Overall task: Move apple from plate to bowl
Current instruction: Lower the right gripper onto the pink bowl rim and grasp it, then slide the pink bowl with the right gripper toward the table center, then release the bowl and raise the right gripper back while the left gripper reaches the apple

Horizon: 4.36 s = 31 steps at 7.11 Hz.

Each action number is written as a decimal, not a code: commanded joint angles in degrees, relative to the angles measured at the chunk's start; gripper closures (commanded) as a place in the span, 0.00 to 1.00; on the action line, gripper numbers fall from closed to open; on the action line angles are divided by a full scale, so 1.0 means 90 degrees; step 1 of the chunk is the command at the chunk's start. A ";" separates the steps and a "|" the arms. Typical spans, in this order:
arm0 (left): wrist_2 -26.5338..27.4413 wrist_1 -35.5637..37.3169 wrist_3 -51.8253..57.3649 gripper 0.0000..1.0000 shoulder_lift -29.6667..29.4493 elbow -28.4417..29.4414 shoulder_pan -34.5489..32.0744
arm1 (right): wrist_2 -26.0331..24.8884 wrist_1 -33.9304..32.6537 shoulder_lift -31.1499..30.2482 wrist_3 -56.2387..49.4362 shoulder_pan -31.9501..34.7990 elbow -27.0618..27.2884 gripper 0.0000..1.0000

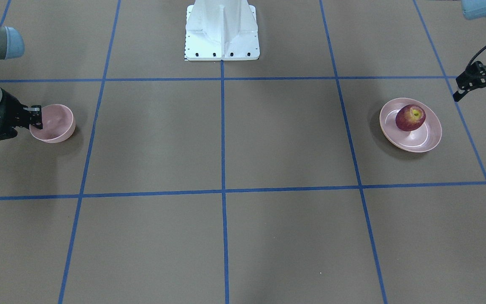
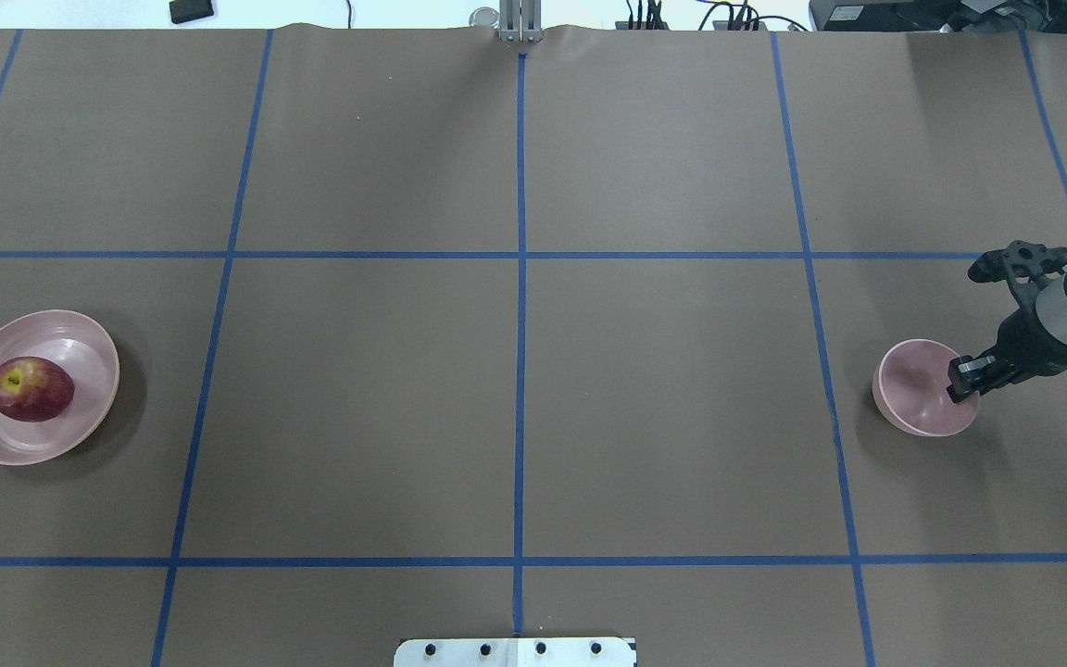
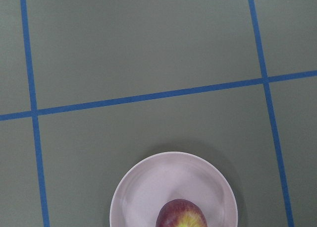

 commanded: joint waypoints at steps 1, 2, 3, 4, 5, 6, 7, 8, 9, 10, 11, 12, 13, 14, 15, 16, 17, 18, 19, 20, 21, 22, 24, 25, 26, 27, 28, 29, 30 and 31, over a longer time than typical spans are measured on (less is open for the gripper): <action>-0.0007 0.0000 -0.0005 0.02 0.0007 -0.0025 0.0000 | 0.0563 -0.0058 0.0065 0.0028 0.0359 0.0275 1.00; -0.0007 0.0000 -0.0005 0.02 -0.0003 -0.0025 0.0000 | 0.0759 -0.0417 0.0607 0.0502 0.0488 0.0413 1.00; -0.0065 -0.0019 0.0004 0.02 0.0007 -0.0034 0.0000 | 0.0703 -0.1252 0.1753 0.1531 0.0431 0.0337 1.00; -0.0327 -0.0184 0.0005 0.02 0.0016 0.0004 -0.0010 | 0.0500 -0.1975 0.2838 0.2054 0.0189 0.0171 1.00; -0.0339 -0.0205 0.0034 0.02 0.0017 0.0062 -0.0010 | 0.0092 -0.2244 0.3777 0.2687 -0.0046 -0.0478 1.00; -0.0349 -0.0195 0.0053 0.02 0.0017 0.0150 -0.0010 | -0.0028 -0.2072 0.4579 0.3922 -0.0135 -0.1374 1.00; -0.0494 -0.0195 0.0053 0.02 0.0026 0.0238 -0.0010 | -0.0146 -0.1442 0.5148 0.4079 -0.0223 -0.2195 1.00; -0.0554 -0.0195 0.0063 0.02 0.0026 0.0278 -0.0010 | -0.0340 -0.1320 0.5734 0.4400 -0.0524 -0.2803 1.00; -0.0554 -0.0195 0.0044 0.02 0.0026 0.0259 -0.0010 | -0.0642 -0.1309 0.5904 0.4538 -0.0759 -0.2915 1.00; -0.0564 -0.0195 0.0015 0.02 0.0026 0.0258 -0.0010 | -0.0693 -0.1019 0.5964 0.4694 -0.0916 -0.3129 1.00; -0.0554 -0.0195 -0.0005 0.02 0.0017 0.0258 -0.0010 | -0.0790 -0.0571 0.6080 0.5015 -0.1053 -0.3421 1.00; -0.0535 -0.0195 -0.0015 0.02 0.0017 0.0258 -0.0010 | -0.0820 -0.0499 0.6120 0.5163 -0.1170 -0.3482 1.00; -0.0515 -0.0195 -0.0015 0.02 0.0017 0.0258 0.0000 | -0.0811 -0.0498 0.6149 0.5290 -0.1200 -0.3483 1.00; -0.0505 -0.0185 -0.0034 0.02 0.0017 0.0258 0.0000 | -0.0821 -0.0489 0.6159 0.5350 -0.1268 -0.3492 1.00; -0.0505 -0.0185 -0.0141 0.02 0.0017 0.0258 0.0000 | -0.0811 -0.0489 0.6169 0.5350 -0.1317 -0.3492 1.00; -0.0505 -0.0195 -0.0161 0.02 0.0017 0.0258 0.0000 | -0.0821 -0.0489 0.6169 0.5350 -0.1385 -0.3492 1.00; -0.0505 -0.0195 -0.0161 0.02 0.0017 0.0258 0.0000 | -0.0821 -0.0489 0.6160 0.5340 -0.1405 -0.3492 1.00; -0.0505 -0.0185 -0.0152 0.02 0.0017 0.0268 0.0000 | -0.0830 -0.0489 0.6150 0.5340 -0.1434 -0.3492 1.00; -0.0496 -0.0185 -0.0152 0.02 0.0017 0.0287 0.0000 | -0.0821 -0.0489 0.6150 0.5340 -0.1435 -0.3521 1.00; -0.0505 -0.0195 -0.0152 0.02 0.0017 0.0317 0.0000 | -0.0821 -0.0489 0.6121 0.5340 -0.1435 -0.3522 1.00; -0.0505 -0.0195 -0.0152 0.02 0.0017 0.0317 0.0000 | -0.0811 -0.0479 0.6082 0.5292 -0.1435 -0.3512 0.73; -0.0496 -0.0195 -0.0152 0.02 0.0017 0.0317 0.0000 | -0.0811 -0.0469 0.6081 0.5350 -0.1435 -0.3502 0.01; -0.0476 -0.0195 -0.0306 0.02 0.0017 0.0327 0.0009 | -0.0579 -0.0489 0.5994 0.5292 -0.1154 -0.3221 0.00; -0.0118 -0.0359 -0.0453 0.02 0.0152 0.0307 0.0145 | 0.0400 -0.0498 0.5114 0.5156 -0.0552 -0.2329 0.00; 0.0504 -0.0961 -0.0851 0.02 0.0501 0.0317 0.0620 | 0.1193 -0.0518 0.4341 0.4488 0.0179 -0.1663 0.00; 0.0723 -0.1837 -0.1657 0.02 0.0756 0.0394 0.1166 | 0.1278 -0.0508 0.3357 0.3833 0.0728 -0.0854 0.00; 0.0822 -0.2716 -0.2284 0.02 0.0991 0.0656 0.1636 | 0.1337 -0.0537 0.2506 0.2812 0.1178 -0.0305 0.00; 0.0920 -0.3565 -0.2851 0.02 0.1022 0.1152 0.1940 | 0.1338 -0.0528 0.2033 0.2250 0.1395 -0.0115 0.00; 0.0940 -0.4125 -0.3031 0.02 0.1022 0.1553 0.2040 | 0.1338 -0.0528 0.1777 0.1790 0.1581 -0.0075 0.00; 0.0950 -0.4179 -0.3071 0.02 0.0984 0.1664 0.2099 | 0.1338 -0.0528 0.1601 0.1447 0.1718 -0.0074 0.00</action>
